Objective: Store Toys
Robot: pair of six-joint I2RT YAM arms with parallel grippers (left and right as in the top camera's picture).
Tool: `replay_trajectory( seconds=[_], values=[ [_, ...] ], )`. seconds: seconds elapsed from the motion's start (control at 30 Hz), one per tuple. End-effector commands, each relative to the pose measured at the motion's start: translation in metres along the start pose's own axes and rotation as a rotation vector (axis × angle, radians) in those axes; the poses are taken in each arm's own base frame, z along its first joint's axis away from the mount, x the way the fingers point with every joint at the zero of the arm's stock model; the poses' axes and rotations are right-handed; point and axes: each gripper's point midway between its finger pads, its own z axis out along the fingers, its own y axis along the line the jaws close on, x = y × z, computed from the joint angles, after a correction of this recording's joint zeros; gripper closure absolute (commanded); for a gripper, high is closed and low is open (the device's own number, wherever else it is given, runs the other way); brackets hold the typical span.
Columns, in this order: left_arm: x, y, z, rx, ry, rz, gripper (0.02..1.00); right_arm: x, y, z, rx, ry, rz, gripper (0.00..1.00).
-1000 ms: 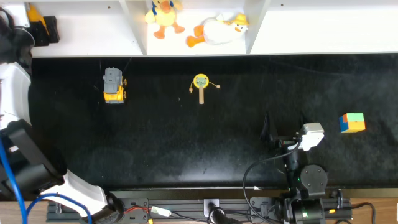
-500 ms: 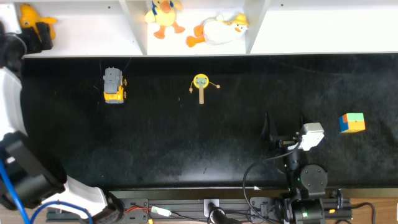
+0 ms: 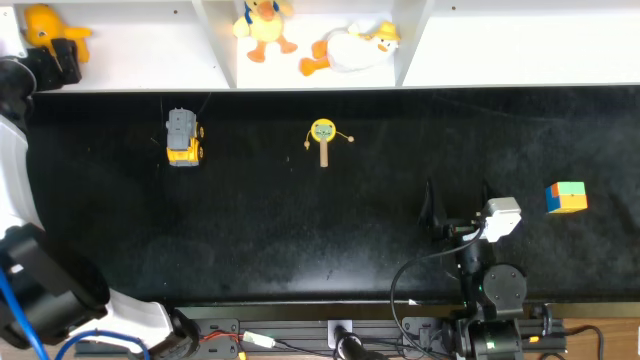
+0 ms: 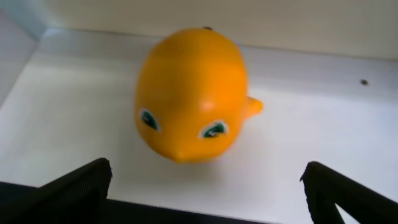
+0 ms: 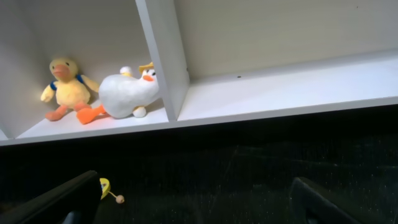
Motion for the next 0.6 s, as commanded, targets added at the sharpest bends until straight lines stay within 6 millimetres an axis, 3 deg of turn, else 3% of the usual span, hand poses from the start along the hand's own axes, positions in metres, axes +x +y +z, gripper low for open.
replay_trajectory(
  seconds=[0.03,0.6],
  values=[
    [-0.027,-0.014,-0.039,0.029,-0.067,0.073,0.020,0.003,0.001,0.000,-0.007,-0.001,-0.007,0.005],
    [0.023,-0.048,-0.115,0.078,0.153,0.063,0.023,0.003,0.001,0.000,-0.007,-0.002,-0.007,0.005]
  ],
)
